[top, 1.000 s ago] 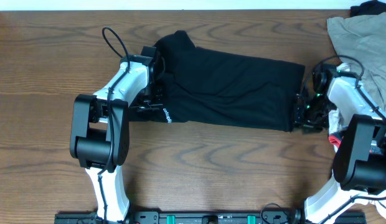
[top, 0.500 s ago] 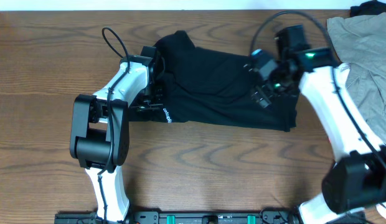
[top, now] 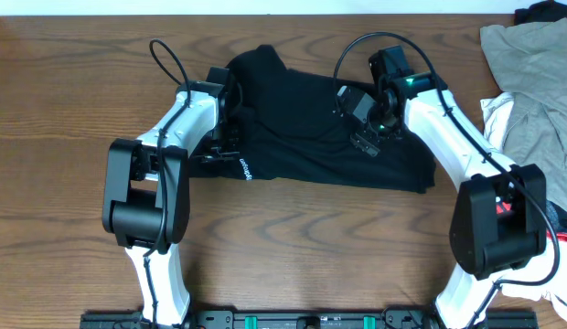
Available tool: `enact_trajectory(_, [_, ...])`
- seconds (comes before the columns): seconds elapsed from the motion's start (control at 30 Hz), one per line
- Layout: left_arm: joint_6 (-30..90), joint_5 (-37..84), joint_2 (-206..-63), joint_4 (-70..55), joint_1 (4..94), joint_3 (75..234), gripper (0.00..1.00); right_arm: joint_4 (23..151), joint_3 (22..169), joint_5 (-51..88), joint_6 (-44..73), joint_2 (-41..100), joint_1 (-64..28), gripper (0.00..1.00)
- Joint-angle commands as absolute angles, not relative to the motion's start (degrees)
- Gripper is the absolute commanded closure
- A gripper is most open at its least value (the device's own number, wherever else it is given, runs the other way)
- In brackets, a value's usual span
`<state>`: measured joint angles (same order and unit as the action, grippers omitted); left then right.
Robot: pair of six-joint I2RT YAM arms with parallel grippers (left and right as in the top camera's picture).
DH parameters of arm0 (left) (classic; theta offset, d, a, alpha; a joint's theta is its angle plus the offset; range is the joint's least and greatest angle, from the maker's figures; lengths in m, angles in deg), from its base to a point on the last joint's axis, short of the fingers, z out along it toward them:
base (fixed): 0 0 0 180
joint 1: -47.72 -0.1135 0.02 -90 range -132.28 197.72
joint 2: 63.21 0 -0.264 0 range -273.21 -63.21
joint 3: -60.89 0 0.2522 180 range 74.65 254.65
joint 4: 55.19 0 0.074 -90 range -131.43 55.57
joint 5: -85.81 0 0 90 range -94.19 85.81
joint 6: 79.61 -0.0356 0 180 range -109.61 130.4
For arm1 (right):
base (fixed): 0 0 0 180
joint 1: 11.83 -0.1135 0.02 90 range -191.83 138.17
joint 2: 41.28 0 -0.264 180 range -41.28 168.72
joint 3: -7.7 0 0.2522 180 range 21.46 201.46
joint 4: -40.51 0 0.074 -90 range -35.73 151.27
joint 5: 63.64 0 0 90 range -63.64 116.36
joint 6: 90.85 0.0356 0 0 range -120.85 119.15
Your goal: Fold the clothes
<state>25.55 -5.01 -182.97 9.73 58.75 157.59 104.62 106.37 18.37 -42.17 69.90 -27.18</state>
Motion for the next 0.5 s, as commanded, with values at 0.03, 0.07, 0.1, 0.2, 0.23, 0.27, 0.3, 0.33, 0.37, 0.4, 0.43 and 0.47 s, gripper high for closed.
enact_trajectory(0.03, [25.66,-5.68,-183.10,8.83,58.40,156.63,0.71,103.94,106.19,18.89,-46.39,73.03,-27.99,0.31])
enact_trajectory(0.07, [25.66,-5.68,-183.10,8.81,58.40,156.60,0.71,103.94,106.19,18.87,-46.39,73.51,-28.03,0.31])
enact_trajectory(0.1, [25.66,-5.68,-183.10,8.81,58.40,156.60,0.71,103.94,106.19,18.87,-46.39,74.23,-28.10,0.31])
enact_trajectory(0.2, [25.66,-5.68,-183.10,8.76,58.40,156.60,0.71,103.94,106.19,18.85,-46.37,75.58,-28.25,0.31])
enact_trajectory(0.23, [25.66,-5.68,-183.10,8.65,58.40,156.60,0.71,103.94,106.19,18.87,-46.39,76.15,-28.36,0.31])
enact_trajectory(0.27, [25.66,-5.68,-183.10,8.61,58.40,156.63,0.71,103.89,106.19,18.89,-46.39,76.48,-28.40,0.32])
enact_trajectory(0.3, [25.66,-5.68,-183.10,8.59,58.40,156.60,0.71,103.63,106.19,18.89,-46.37,76.87,-28.40,0.35])
enact_trajectory(0.33, [25.66,-5.68,-183.10,8.57,58.40,156.60,0.71,103.30,106.19,18.96,-46.37,76.98,-28.40,0.41])
enact_trajectory(0.37, [25.66,-5.68,-183.10,8.57,58.40,156.60,0.71,102.87,106.19,19.05,-46.33,77.07,-28.40,0.48])
enact_trajectory(0.4, [25.66,-5.68,-183.10,8.57,58.40,156.60,0.71,102.01,106.19,19.53,-45.65,77.07,-28.40,0.62])
enact_trajectory(0.43, [25.66,-5.68,-183.10,8.57,58.40,156.60,0.71,101.18,106.19,20.25,-44.21,77.07,-28.40,0.74])
enact_trajectory(0.47, [25.66,-5.68,-183.10,8.57,58.40,156.60,0.71,100.27,106.19,21.28,-42.44,77.07,-28.40,0.85])
